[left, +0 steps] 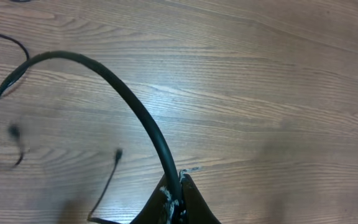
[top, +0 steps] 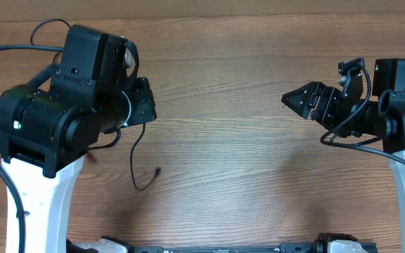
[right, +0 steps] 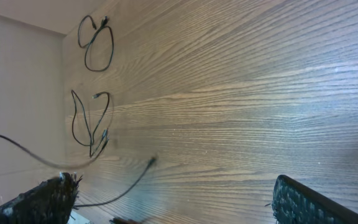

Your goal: Untangle cables

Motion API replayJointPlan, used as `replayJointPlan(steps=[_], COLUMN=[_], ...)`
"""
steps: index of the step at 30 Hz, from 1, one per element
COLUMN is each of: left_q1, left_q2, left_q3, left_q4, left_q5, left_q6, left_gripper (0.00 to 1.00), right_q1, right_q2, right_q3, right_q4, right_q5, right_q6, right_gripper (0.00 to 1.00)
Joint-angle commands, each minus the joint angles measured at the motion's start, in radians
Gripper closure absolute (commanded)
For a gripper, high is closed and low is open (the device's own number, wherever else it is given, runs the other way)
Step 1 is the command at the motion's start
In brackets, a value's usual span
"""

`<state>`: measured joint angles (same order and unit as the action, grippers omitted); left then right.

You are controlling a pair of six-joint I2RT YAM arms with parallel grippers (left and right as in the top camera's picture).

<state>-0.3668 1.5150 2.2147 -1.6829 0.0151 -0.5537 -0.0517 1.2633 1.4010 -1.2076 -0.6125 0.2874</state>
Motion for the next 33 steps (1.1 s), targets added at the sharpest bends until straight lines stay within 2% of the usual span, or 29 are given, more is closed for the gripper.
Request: replayJointPlan(steps=[1, 6, 8, 14, 23, 33], left_q1=[-0.007, -0.007, -0.007, -0.007, -0.006, 0.007], left_q2=[0.003, 0.003, 0.003, 0.003, -0.073, -0.145], left_q3=[0.006, 0.006, 0.006, 0.006, -0.098, -0.216], left_q4=[0.03, 0.118, 0.119, -0.006, -0.006, -0.006], left_q5=[0.042, 0.306, 0.359, 0.279, 0.164, 0.101], left_q6=[0.032, 0.196, 0.219, 0.209, 0.167, 0.138], left_gripper=[0.96, 0.96, 0.96, 0.96, 0.96, 0.96], right_q1=[-0.004, -0.004, -0.004, -0.004, -0.004, -0.004], right_q2=[0.002, 0.002, 0.002, 0.002, 0.002, 0.002], right_q3=[0.014, 0.014, 0.014, 0.014, 0.014, 0.014], right_q4=[-0.006, -0.009, -0.007, -0.011, -0.033, -0.03], right_q5=[0.01, 0.01, 0.01, 0.018, 0.036, 0.036], right_q6=[-0.008, -0.008, -0.008, -0.008, -0.008, -0.008], right_gripper=[0.0, 0.0, 0.0, 0.0, 0.0, 0.0])
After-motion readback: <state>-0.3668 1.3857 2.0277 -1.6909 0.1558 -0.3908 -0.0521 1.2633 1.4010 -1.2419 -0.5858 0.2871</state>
